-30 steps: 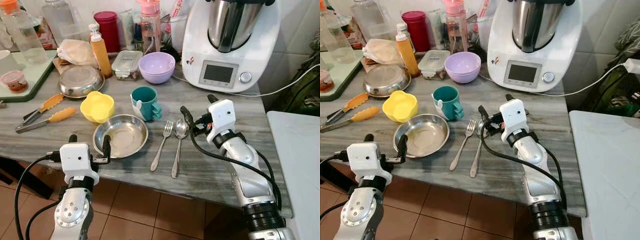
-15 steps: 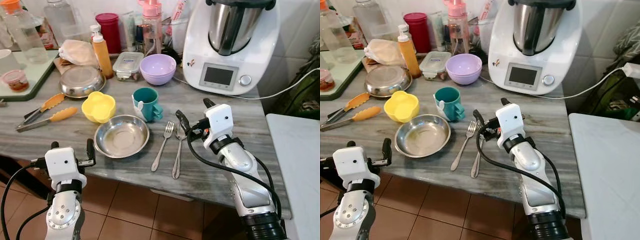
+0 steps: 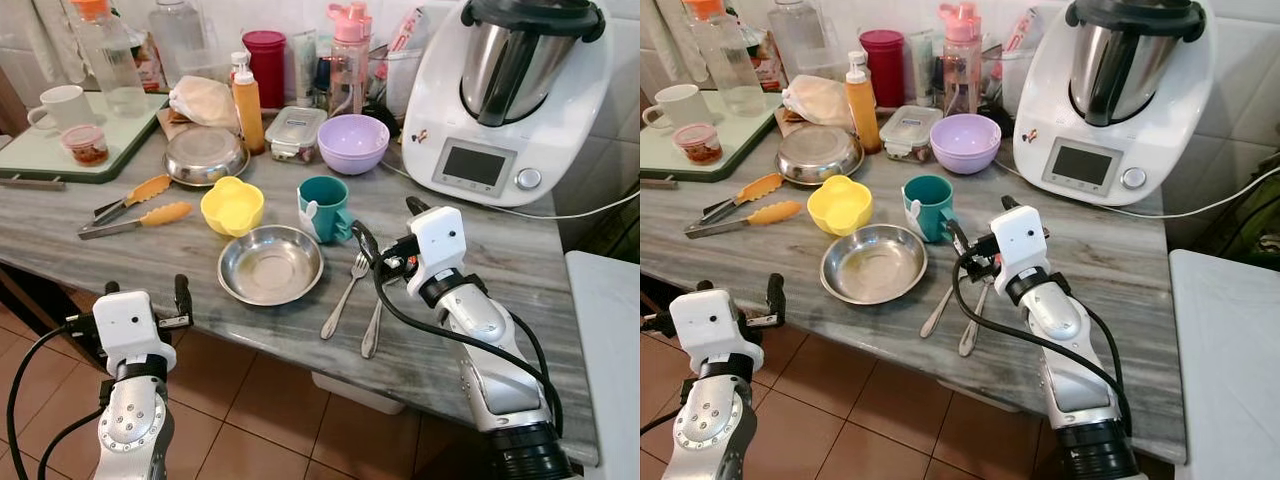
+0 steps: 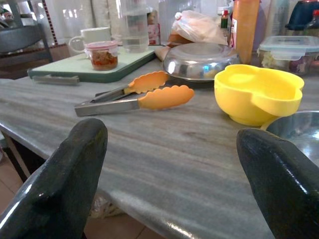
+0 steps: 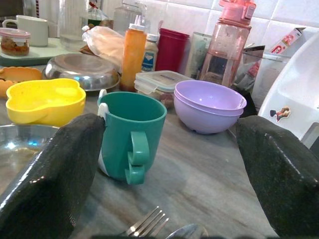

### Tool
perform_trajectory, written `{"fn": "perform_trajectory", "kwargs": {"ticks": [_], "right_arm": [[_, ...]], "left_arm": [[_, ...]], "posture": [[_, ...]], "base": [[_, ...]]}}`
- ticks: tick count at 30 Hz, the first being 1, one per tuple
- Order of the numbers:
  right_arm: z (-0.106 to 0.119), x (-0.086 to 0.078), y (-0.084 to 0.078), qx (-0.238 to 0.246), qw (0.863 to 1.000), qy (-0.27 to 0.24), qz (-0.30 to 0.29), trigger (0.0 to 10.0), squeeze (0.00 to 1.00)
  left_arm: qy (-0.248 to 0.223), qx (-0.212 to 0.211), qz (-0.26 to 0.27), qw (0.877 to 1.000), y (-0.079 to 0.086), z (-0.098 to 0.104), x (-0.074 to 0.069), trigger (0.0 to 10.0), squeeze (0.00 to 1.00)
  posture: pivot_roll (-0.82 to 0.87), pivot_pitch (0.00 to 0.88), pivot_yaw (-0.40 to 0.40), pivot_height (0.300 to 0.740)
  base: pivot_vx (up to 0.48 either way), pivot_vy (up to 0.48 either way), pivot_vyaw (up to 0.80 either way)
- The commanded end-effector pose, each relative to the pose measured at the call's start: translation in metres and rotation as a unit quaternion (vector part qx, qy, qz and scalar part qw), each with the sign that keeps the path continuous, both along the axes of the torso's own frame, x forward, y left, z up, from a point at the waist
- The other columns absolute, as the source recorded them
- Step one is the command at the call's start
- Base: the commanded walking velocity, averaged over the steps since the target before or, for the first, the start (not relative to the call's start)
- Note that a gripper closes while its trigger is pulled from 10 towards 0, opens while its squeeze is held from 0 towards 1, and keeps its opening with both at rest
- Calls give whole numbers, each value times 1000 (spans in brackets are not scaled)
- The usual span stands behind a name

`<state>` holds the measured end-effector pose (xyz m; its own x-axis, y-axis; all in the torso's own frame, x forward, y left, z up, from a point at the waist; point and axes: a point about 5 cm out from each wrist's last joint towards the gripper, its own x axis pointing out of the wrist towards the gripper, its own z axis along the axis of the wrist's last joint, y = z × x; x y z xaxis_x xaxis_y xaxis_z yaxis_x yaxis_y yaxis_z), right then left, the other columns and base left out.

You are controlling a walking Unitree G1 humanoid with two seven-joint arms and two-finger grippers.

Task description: Setting the table

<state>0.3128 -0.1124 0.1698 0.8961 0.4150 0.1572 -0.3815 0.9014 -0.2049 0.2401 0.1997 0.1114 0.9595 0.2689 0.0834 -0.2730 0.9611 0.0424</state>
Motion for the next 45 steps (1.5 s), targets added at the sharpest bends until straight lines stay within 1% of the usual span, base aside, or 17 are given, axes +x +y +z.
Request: {"fn": "perform_trajectory", "kwargs": {"ticks": [1,5,14,19,22,29,32,33,34,36,41,45], "right_arm": [[6,-1,3,-2,1000,-15,3,10000,0],[7,0,5,-14,1000,-23,6,10000,0],[8,2,8,-14,999,-25,14,10000,0],[10,2,11,-13,999,-30,18,10000,0],[10,1,13,-15,999,-34,21,10000,0],[15,0,15,-26,998,-51,28,10000,0],[16,0,15,-25,998,-51,29,10000,0],[16,1,15,-25,998,-51,29,10000,0],[16,1,15,-25,998,-51,29,10000,0],[16,0,15,-23,998,-51,31,10000,0],[16,-1,17,-25,998,-53,35,10000,0],[17,-1,18,-26,997,-55,38,10000,0]], "left_arm": [[-2,11,6,1000,2,2,1,10000,0],[-6,14,7,1000,3,5,2,10000,0],[-8,22,17,1000,4,6,2,10000,0],[-6,30,33,999,8,6,0,10000,0],[-10,41,38,998,9,8,-1,10000,0],[-12,41,46,998,10,9,-2,10000,0],[-15,50,63,997,13,10,-2,10000,0],[-15,56,77,995,16,11,-2,10000,0],[-15,56,77,995,16,11,-2,10000,0],[-12,66,95,993,22,11,-4,10000,0],[-7,72,109,991,27,9,-6,10000,0],[-4,75,114,991,26,8,-6,10000,0]], "posture": [[-119,32,23,740],[-119,32,23,740],[-109,27,21,740],[-96,28,21,740],[-94,30,22,740],[-96,32,21,740],[-97,32,21,740],[-97,32,21,740],[-97,32,21,740],[-97,34,19,740],[-97,37,19,740],[-98,39,18,740]], "base": [[0,0,0],[0,0,600],[0,0,800],[0,0,800],[0,0,800],[0,0,800],[0,0,800],[0,0,800],[0,0,800],[0,0,800],[0,0,800],[0,0,800]]}}
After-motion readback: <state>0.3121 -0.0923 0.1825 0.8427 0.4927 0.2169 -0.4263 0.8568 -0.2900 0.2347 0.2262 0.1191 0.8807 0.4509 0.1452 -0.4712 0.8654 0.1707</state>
